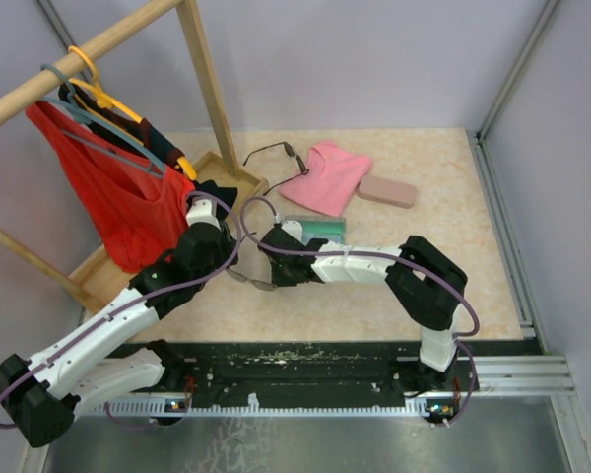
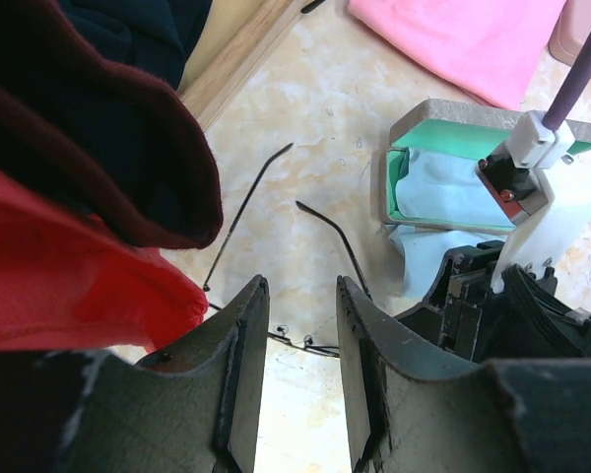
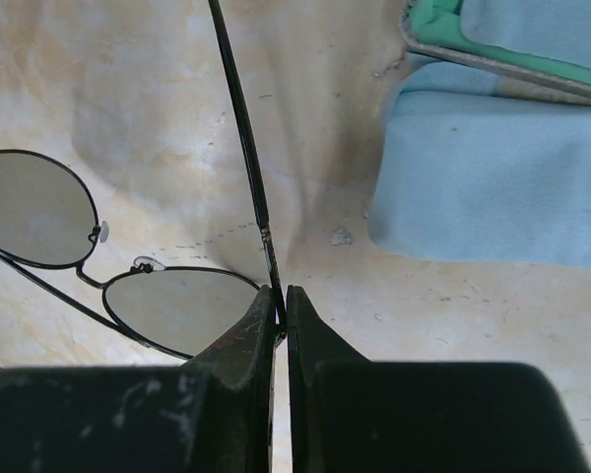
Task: Organize the sunglasses
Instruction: Move the sunglasses to the center of the board.
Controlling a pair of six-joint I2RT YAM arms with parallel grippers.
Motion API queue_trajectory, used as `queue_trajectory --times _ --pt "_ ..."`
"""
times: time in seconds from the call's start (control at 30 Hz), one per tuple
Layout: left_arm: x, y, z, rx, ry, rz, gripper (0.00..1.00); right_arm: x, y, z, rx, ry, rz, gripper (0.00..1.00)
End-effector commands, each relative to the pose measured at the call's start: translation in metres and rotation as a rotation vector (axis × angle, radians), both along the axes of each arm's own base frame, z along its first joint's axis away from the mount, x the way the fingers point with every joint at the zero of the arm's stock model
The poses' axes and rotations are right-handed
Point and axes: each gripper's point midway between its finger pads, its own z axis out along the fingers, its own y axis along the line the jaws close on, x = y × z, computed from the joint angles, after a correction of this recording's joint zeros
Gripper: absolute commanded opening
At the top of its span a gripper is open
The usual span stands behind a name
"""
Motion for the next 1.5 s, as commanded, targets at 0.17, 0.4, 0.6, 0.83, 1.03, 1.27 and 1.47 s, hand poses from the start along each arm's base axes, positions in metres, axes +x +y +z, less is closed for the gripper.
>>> queue_trajectory --times 0.17,0.4,0.6,0.83,1.03,1.27,1.47 --pt "0.002 0.0 0.01 -0.025 -0.031 -0.003 0.4 -0.001 -0.036 0.035 -0.071 -0.129 0.17 0.0" --pt "0.001 -0.003 0.011 -0.033 -0.037 -0.016 0.4 -0.012 -0.079 0.039 -0.211 -0.179 0.469 0.0" --pt "0.002 -0.003 0.011 -0.032 -0.039 -0.017 0.4 -0.021 -0.099 0.031 -0.251 -0.165 0.669 0.0" --pt "0.001 -0.002 0.012 -0.031 -0.041 -0.02 0.4 -0.016 -0.125 0.024 -0.276 -0.136 0.747 0.04" --pt "0.002 -0.002 0.012 -0.031 -0.044 -0.016 0.41 0.002 -0.132 0.035 -0.281 -0.188 0.693 0.35" --pt "0.002 -0.003 0.011 -0.03 -0.043 -0.019 0.42 0.026 -0.137 0.063 -0.288 -0.298 0.5 0.45" --pt "0.002 -0.005 0.013 -0.038 -0.046 -0.024 0.44 0.037 -0.147 0.104 -0.122 -0.351 0.054 0.46"
